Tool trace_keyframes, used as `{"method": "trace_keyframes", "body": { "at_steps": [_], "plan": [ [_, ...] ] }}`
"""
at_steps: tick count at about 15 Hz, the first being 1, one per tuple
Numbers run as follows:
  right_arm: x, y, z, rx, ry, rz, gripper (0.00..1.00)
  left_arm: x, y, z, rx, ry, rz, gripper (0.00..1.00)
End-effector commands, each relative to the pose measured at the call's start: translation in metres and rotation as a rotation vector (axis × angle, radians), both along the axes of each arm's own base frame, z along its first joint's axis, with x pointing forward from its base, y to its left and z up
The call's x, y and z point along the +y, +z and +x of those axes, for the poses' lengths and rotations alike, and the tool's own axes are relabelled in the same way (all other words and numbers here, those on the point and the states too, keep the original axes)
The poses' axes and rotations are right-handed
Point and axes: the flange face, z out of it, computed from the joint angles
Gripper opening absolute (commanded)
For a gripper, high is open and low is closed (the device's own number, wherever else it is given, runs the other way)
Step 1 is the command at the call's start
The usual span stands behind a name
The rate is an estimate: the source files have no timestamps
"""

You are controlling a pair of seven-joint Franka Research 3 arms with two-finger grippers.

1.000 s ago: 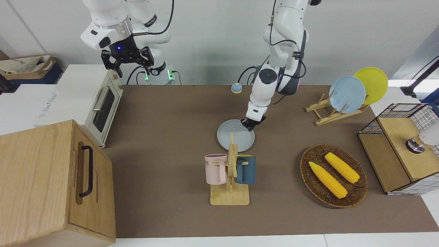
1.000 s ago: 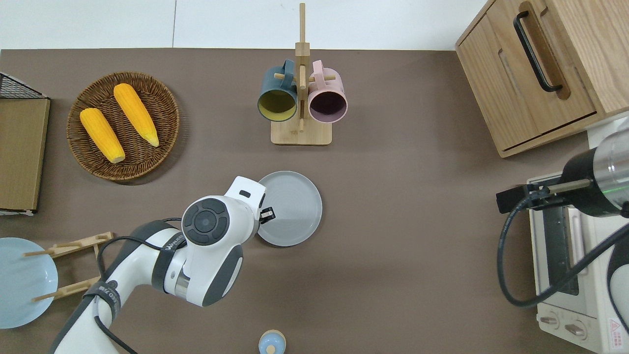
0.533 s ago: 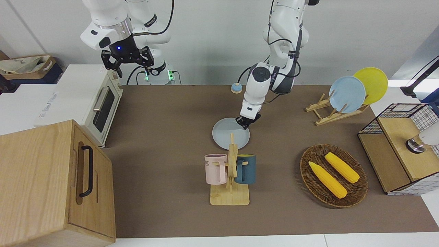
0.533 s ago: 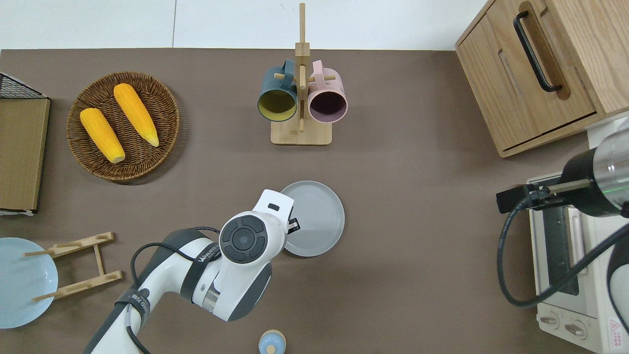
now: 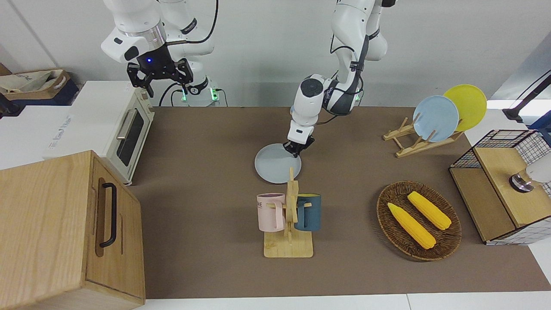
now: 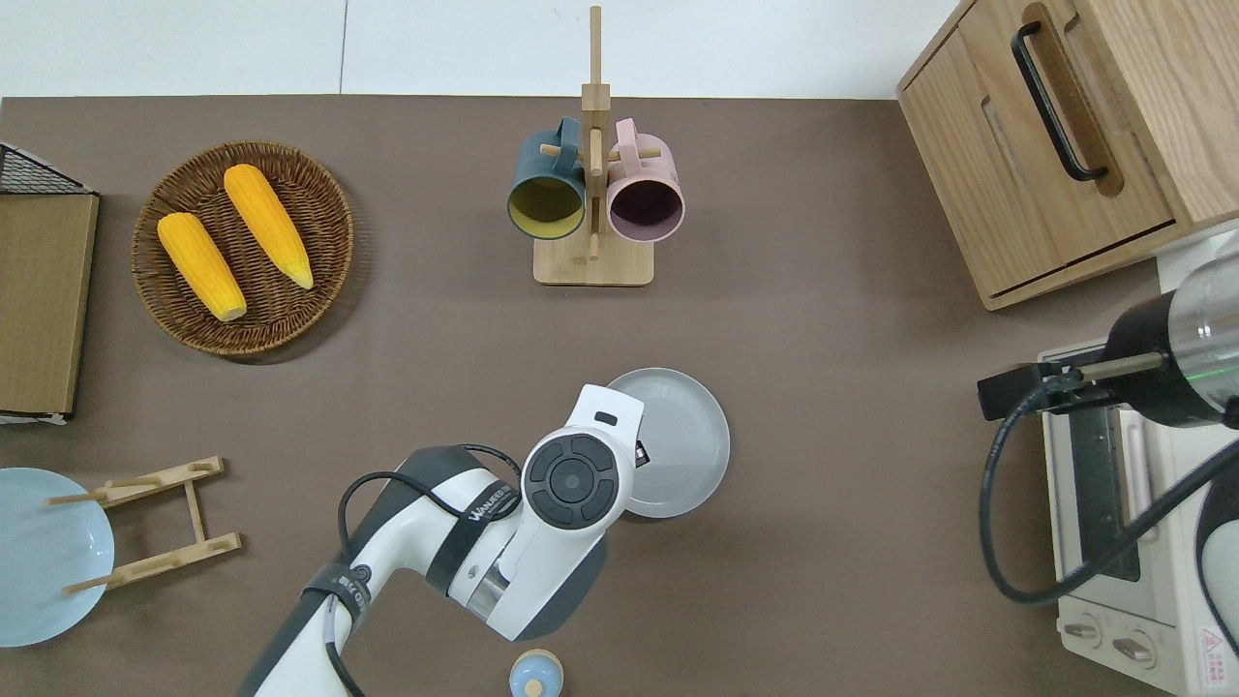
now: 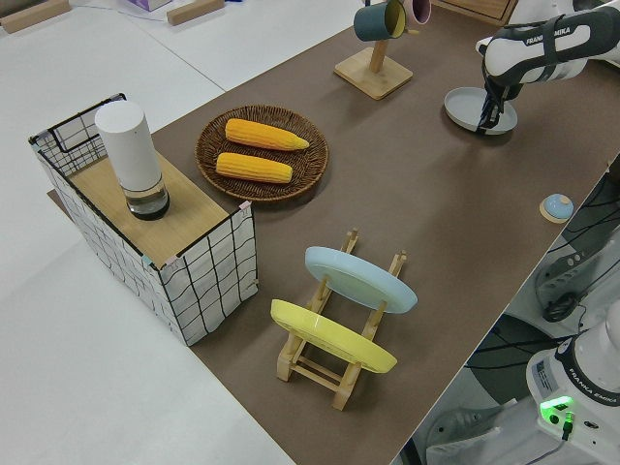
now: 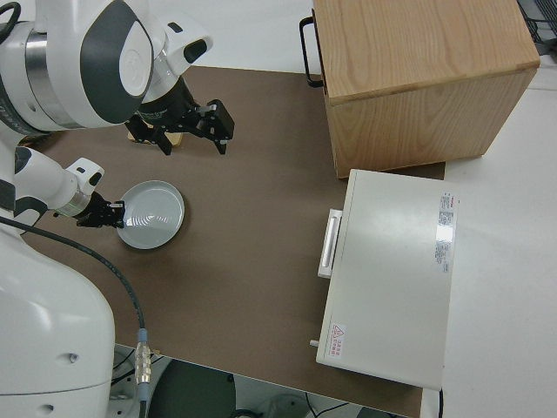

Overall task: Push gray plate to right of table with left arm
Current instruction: 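Keep pushing the gray plate with the left gripper toward the toaster oven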

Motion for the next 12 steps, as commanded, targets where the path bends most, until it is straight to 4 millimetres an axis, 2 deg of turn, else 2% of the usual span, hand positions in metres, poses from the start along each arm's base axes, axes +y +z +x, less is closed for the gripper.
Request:
{"method": "trace_keyframes", "body": {
  "at_steps": [1, 7, 12],
  "plan": [
    [-0.002, 0.004, -0.003, 0.003, -0.006, 0.009, 0.983, -0.026, -0.007, -0.006, 0.016, 0.022, 0.028, 0.0],
    [-0.002, 0.004, -0.003, 0.003, -0.006, 0.009, 0.983, -0.073, -0.01, -0.017, 0.013, 0.07, 0.011, 0.0],
    [-0.002, 0.004, -0.003, 0.003, -0.004, 0.009, 0.983, -0.101, -0.013, -0.019, 0.005, 0.101, 0.015, 0.0]
  ]
}}
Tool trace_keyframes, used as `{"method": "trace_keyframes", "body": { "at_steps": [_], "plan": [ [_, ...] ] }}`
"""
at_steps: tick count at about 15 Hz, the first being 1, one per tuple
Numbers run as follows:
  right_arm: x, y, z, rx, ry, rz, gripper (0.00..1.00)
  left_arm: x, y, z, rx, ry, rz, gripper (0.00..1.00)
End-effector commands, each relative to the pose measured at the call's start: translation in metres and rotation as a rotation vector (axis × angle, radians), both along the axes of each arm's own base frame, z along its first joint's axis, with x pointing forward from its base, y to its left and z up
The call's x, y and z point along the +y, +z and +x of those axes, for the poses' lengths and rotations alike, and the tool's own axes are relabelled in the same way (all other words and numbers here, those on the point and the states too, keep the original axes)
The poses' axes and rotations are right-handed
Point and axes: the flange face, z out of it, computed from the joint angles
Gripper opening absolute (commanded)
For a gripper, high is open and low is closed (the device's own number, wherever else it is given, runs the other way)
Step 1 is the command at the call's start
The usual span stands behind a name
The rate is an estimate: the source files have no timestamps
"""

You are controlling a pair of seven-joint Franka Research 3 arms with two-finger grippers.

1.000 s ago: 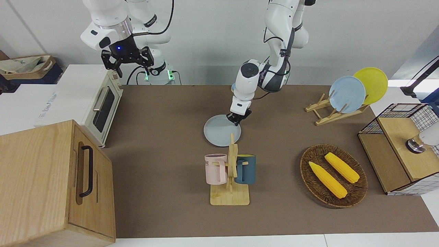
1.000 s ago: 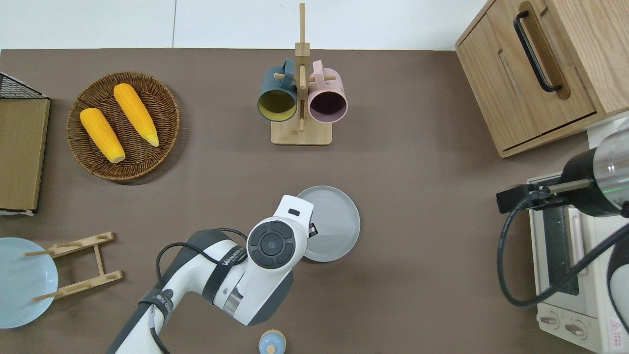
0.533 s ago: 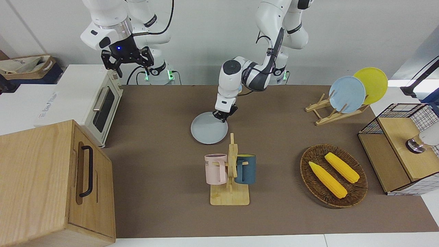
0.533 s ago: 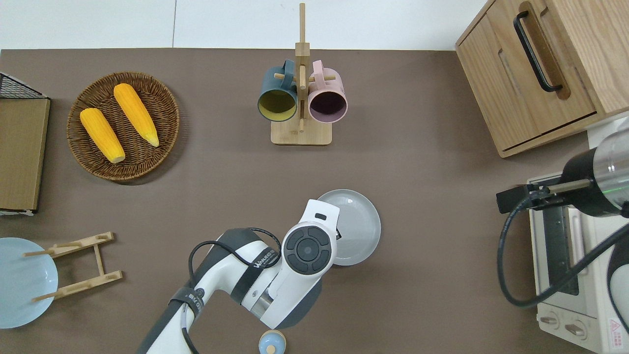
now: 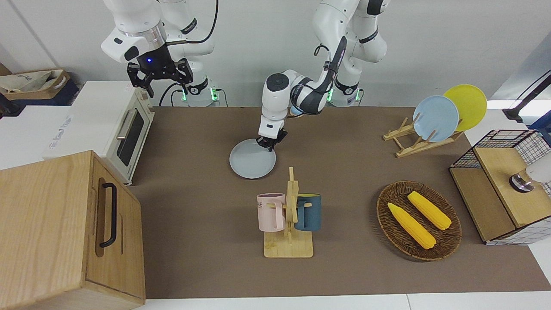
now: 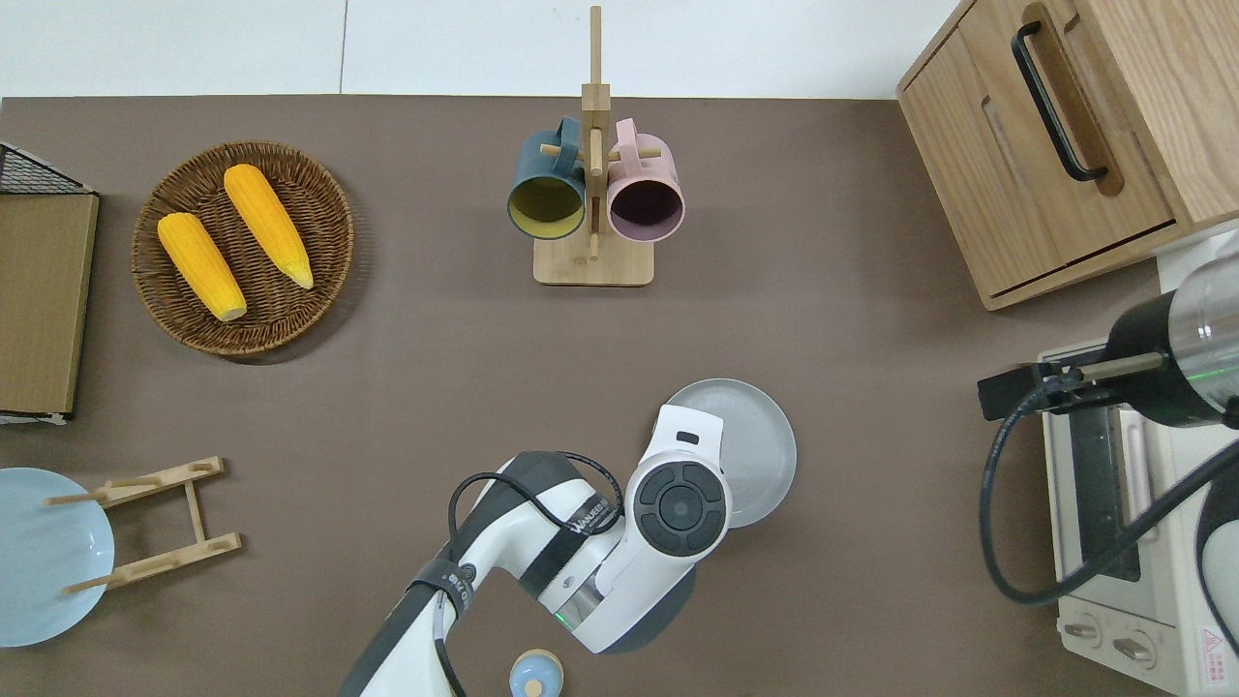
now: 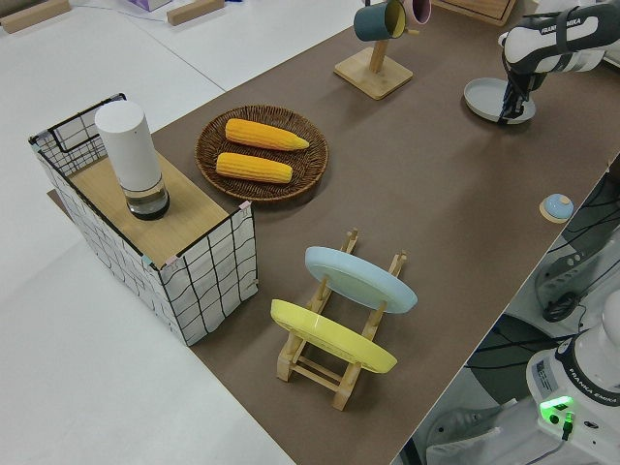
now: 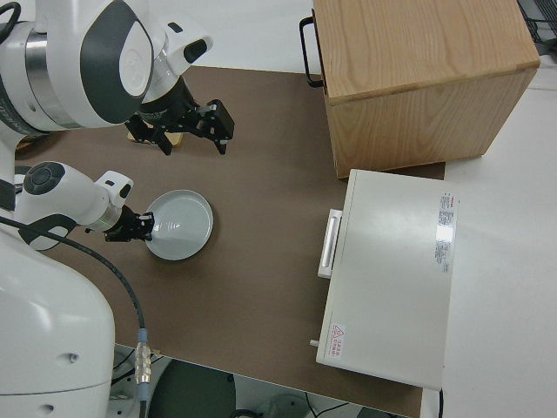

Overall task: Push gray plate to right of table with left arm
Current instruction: 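Keep pushing the gray plate with the left gripper toward the toaster oven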

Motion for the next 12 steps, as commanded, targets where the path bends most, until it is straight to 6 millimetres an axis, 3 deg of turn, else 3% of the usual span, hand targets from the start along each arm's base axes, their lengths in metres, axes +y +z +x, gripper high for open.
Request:
{"method": "trace_keyframes", "body": {
  "at_steps": [1, 3, 12],
  "plan": [
    [-0.002, 0.004, -0.003, 0.003, -0.004, 0.009, 0.983, -0.025, -0.008, -0.002, -0.003, 0.017, 0.04, 0.0],
    [-0.003, 0.004, -0.003, 0.003, -0.006, 0.009, 0.983, -0.038, -0.015, -0.017, 0.004, 0.006, 0.048, 0.0],
    [-0.002, 0.004, -0.003, 0.003, -0.006, 0.009, 0.983, -0.08, -0.019, -0.021, -0.003, 0.048, 0.018, 0.0]
  ]
}}
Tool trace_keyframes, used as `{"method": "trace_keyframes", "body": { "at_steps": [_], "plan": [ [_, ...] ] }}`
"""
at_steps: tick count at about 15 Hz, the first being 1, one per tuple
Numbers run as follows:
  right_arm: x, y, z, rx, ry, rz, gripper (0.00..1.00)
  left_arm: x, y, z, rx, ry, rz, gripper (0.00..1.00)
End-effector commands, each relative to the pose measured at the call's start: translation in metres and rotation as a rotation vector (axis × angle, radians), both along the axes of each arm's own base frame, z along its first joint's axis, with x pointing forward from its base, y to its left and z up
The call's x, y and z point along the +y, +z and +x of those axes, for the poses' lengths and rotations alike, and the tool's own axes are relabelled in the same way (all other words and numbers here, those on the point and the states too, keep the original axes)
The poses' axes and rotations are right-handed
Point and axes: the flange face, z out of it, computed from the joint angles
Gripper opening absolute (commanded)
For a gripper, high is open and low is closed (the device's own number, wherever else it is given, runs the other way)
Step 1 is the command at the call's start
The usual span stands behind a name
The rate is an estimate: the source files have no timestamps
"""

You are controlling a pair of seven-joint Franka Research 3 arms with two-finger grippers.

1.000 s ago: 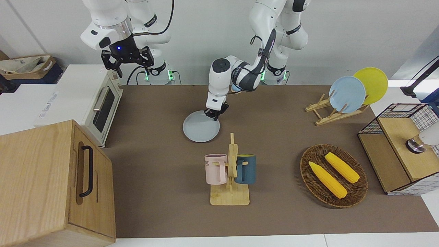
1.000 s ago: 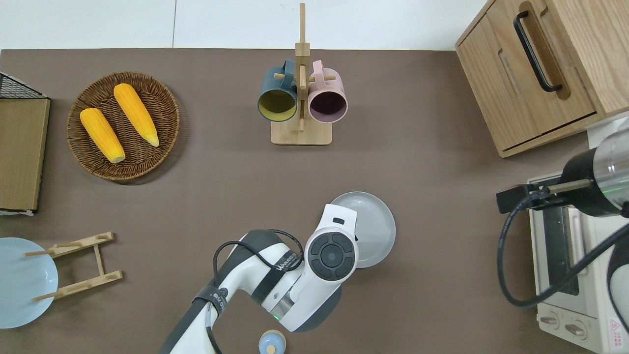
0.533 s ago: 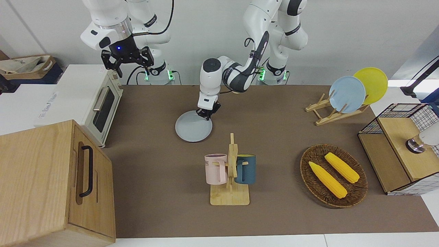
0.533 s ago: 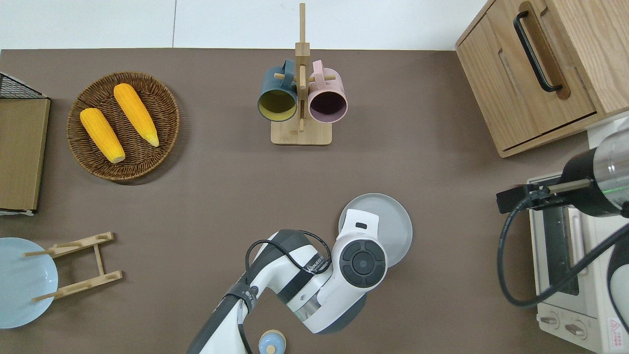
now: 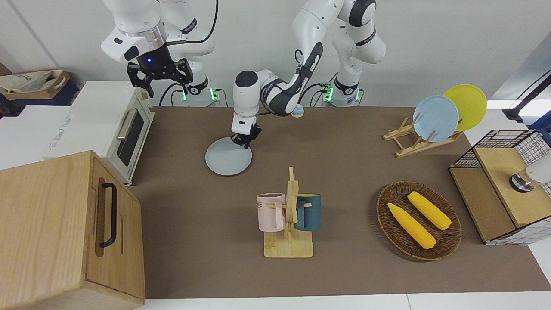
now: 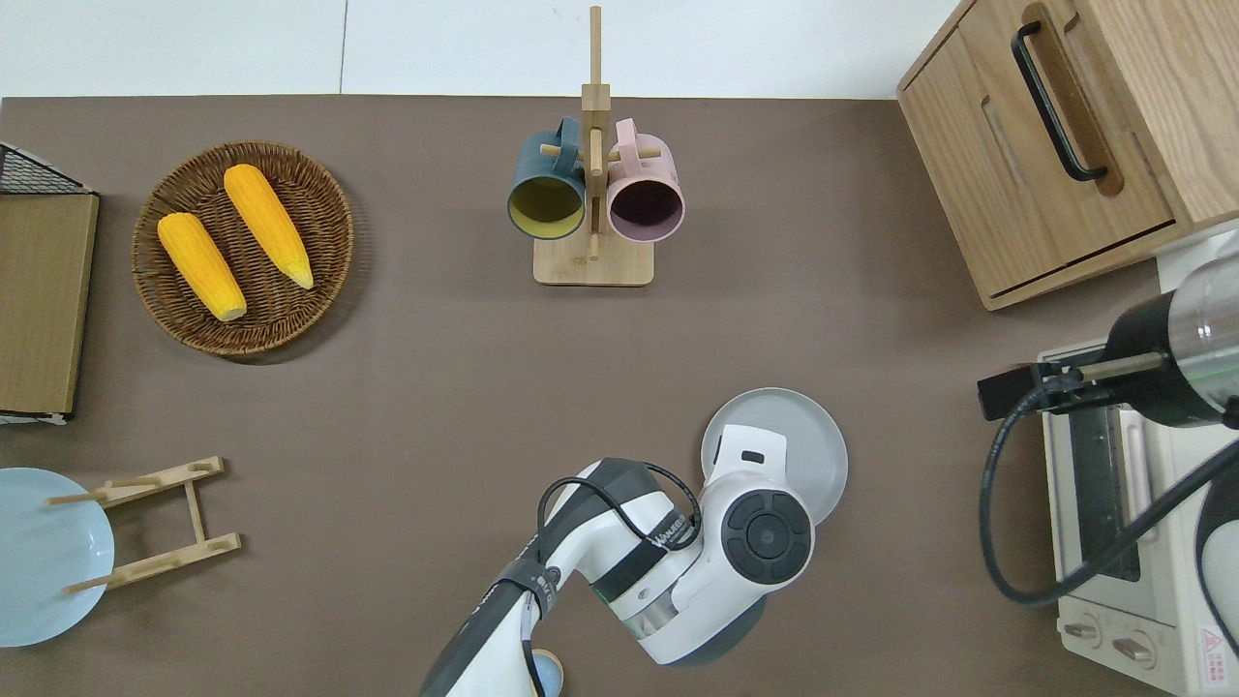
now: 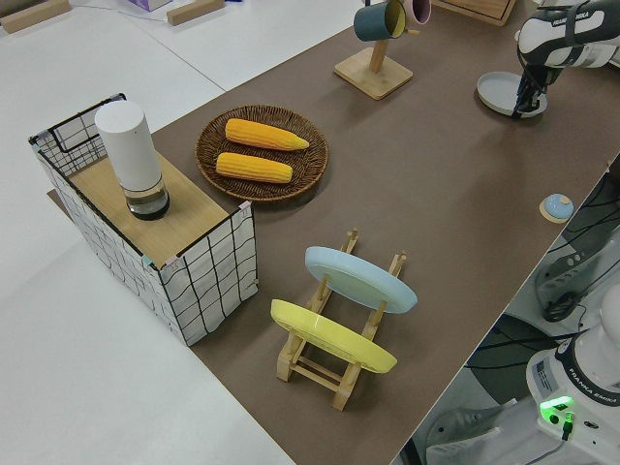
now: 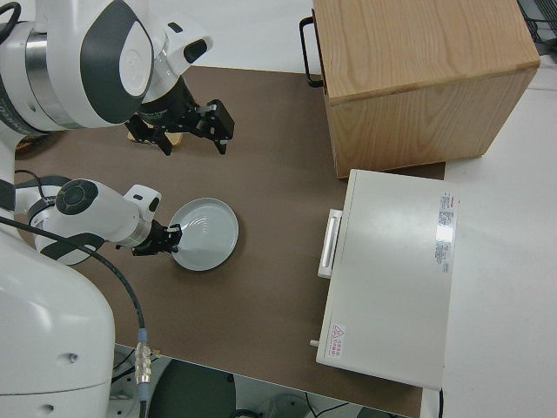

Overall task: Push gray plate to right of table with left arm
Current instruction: 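Keep pushing the gray plate with the left gripper toward the toaster oven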

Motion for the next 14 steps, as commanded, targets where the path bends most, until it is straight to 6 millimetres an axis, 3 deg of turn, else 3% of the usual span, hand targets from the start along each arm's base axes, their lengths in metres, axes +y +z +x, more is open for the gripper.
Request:
{"method": "trace_keyframes", "body": {
  "at_steps": [1, 7, 9, 11, 13, 14],
  "plan": [
    [-0.0026, 0.0041, -0.0031, 0.003, -0.007, 0.009, 0.983, -0.0219, -0.0134, 0.0018, 0.006, 0.004, 0.025, 0.0],
    [-0.0018, 0.0041, -0.0033, 0.003, -0.004, 0.009, 0.983, -0.0263, -0.0092, 0.0088, 0.015, 0.009, 0.035, 0.01],
    [-0.0026, 0.0041, -0.0031, 0.003, -0.007, 0.009, 0.983, -0.0249, -0.0056, 0.0102, 0.012, 0.011, 0.036, 0.18],
    [-0.0018, 0.0041, -0.0033, 0.003, -0.006, 0.009, 0.983, -0.0252, -0.0057, 0.0095, -0.003, -0.012, 0.058, 0.52],
    [-0.0018, 0.0041, -0.0033, 0.003, -0.006, 0.009, 0.983, -0.0254, -0.0045, 0.0104, -0.016, -0.021, 0.065, 0.99],
    [-0.0018, 0.0041, -0.0033, 0.003, -0.004, 0.009, 0.983, -0.0243, -0.0041, 0.0109, -0.016, -0.021, 0.071, 1.0]
  ]
}}
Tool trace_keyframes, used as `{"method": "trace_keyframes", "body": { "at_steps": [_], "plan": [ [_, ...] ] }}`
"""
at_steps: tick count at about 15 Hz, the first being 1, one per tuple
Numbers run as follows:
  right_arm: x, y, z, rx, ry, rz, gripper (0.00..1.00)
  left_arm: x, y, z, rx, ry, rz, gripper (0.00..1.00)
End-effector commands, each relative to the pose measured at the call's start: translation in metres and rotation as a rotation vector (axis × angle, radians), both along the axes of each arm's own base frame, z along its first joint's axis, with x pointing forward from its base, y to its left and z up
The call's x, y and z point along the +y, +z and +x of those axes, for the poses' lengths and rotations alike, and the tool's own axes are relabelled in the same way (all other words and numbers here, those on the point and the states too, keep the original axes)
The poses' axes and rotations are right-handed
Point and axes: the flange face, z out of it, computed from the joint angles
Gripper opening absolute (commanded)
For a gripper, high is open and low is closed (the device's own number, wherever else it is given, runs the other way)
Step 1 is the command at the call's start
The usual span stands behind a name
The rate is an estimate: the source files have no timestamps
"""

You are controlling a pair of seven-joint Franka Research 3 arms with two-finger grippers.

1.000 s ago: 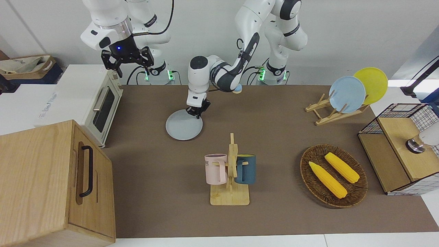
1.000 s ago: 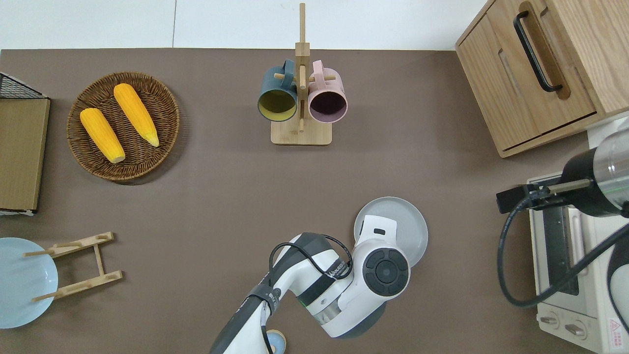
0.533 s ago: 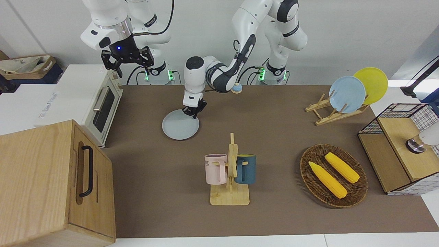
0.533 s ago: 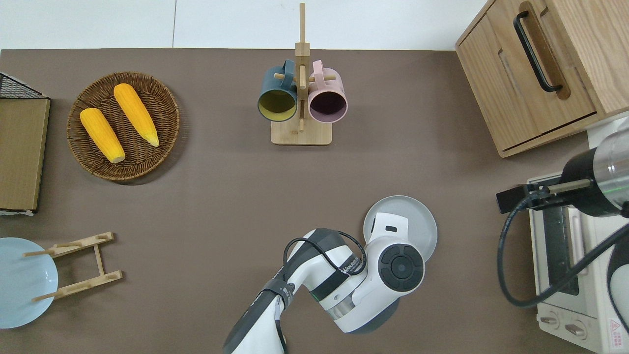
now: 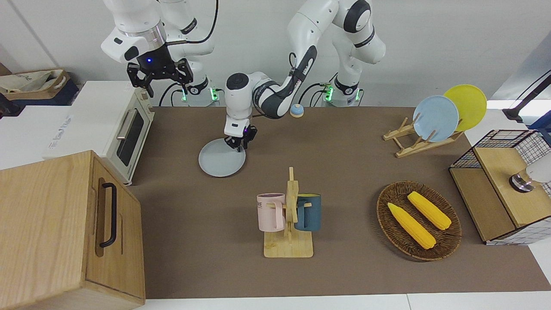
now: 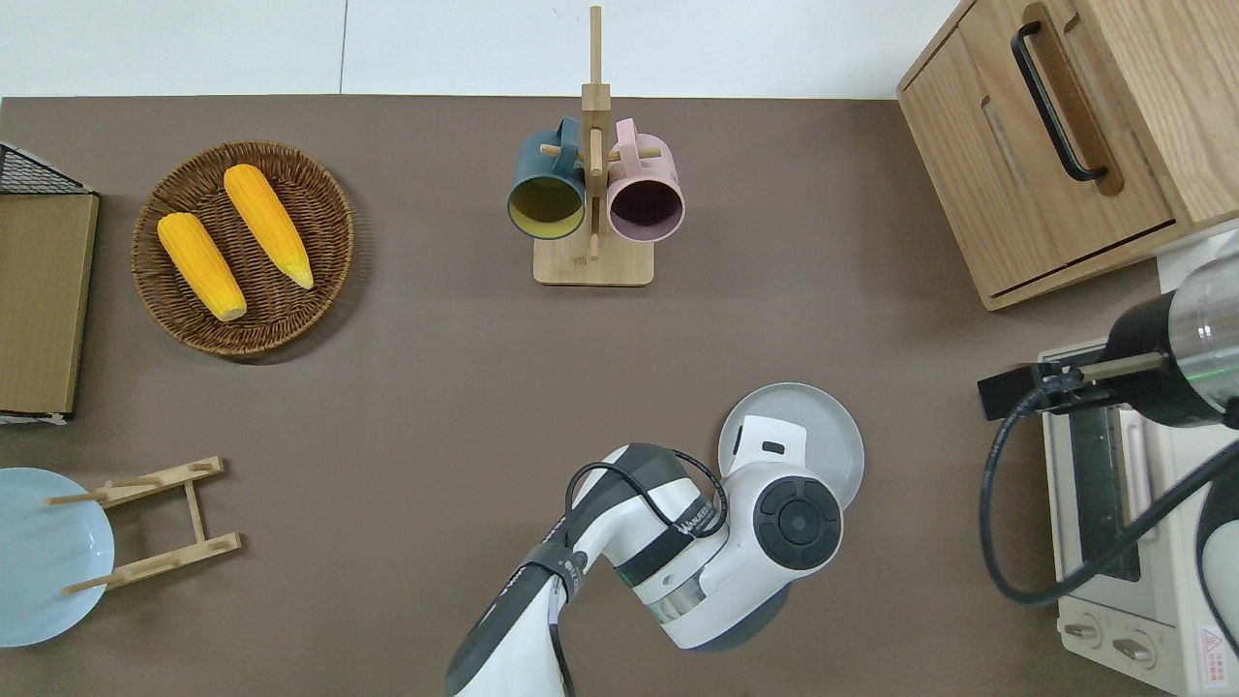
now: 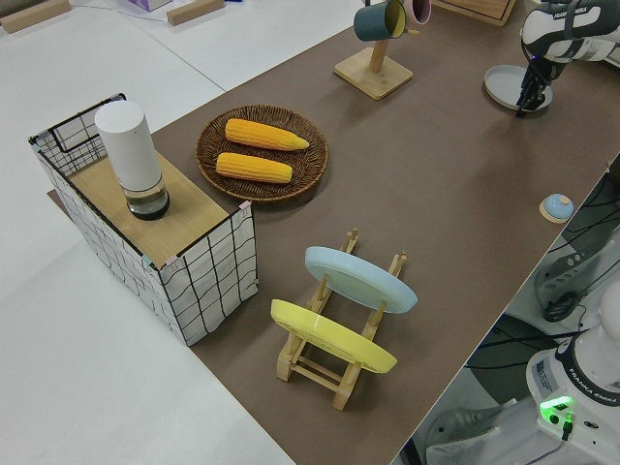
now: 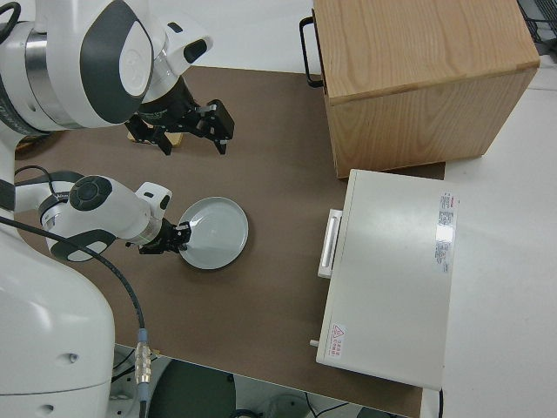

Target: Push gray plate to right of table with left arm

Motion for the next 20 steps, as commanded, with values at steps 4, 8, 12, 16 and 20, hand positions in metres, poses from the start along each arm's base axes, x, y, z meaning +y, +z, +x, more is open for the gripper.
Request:
{"method": "trace_keyframes", "body": {
  "at_steps": [4, 8, 12, 16, 20],
  "plan": [
    [-0.002, 0.004, -0.003, 0.003, -0.006, 0.009, 0.983, -0.006, 0.004, 0.003, -0.026, -0.017, 0.051, 1.0],
    [-0.002, 0.004, -0.003, 0.003, -0.004, 0.009, 0.983, 0.003, 0.019, 0.014, -0.024, -0.026, 0.079, 0.99],
    [-0.003, 0.004, -0.003, 0.003, -0.007, 0.009, 0.983, 0.022, 0.052, 0.034, -0.01, -0.079, 0.121, 0.99],
    [-0.002, 0.004, -0.003, 0.003, -0.004, 0.009, 0.983, 0.058, 0.097, 0.056, 0.012, -0.116, 0.135, 0.99],
    [-0.002, 0.004, -0.003, 0.003, -0.006, 0.009, 0.983, 0.107, 0.153, 0.079, 0.011, -0.15, 0.143, 0.99]
  ]
}}
